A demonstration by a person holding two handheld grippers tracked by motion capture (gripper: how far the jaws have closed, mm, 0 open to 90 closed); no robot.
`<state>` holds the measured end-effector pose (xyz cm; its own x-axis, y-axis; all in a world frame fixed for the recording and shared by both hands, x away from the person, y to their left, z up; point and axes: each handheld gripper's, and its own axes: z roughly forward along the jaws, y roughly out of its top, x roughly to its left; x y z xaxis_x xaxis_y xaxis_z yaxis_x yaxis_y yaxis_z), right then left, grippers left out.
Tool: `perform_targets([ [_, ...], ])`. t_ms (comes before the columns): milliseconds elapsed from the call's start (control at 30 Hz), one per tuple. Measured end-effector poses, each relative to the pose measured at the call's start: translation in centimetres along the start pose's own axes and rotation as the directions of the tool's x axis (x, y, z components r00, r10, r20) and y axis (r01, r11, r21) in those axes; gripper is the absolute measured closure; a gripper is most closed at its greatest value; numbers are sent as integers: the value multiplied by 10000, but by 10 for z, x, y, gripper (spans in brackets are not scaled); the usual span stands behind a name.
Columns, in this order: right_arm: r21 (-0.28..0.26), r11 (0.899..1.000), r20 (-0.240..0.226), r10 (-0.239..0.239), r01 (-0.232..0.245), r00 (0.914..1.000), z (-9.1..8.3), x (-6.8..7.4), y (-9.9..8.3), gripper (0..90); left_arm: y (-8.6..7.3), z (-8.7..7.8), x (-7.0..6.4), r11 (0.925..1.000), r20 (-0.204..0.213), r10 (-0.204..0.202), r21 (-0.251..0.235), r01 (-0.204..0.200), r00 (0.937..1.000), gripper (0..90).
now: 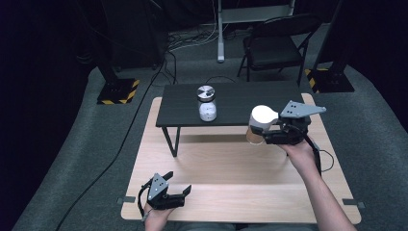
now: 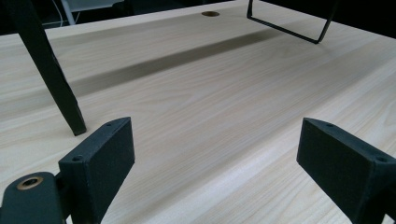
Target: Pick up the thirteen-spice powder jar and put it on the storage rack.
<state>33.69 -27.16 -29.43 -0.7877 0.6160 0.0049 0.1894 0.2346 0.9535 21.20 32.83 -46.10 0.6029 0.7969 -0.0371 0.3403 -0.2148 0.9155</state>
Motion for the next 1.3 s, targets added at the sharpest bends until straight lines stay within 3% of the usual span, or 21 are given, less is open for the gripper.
perform_targets([
  [500,-179,9998,313,137,-131,9994,5,-7,16,298,0,0,0,10000,7,3,-3,-3,10000,106],
  [733,-168,9997,693,212,-201,9974,12,-12,23,298,0,0,1,10000,14,-6,-8,6,10000,106],
  [1033,-150,9982,1038,587,-574,9929,24,-21,29,297,0,0,1,10000,24,-19,-14,19,10000,106],
  [1300,-579,9942,938,960,-908,9910,28,-31,19,296,-1,0,1,10000,26,-34,-25,34,10000,106],
])
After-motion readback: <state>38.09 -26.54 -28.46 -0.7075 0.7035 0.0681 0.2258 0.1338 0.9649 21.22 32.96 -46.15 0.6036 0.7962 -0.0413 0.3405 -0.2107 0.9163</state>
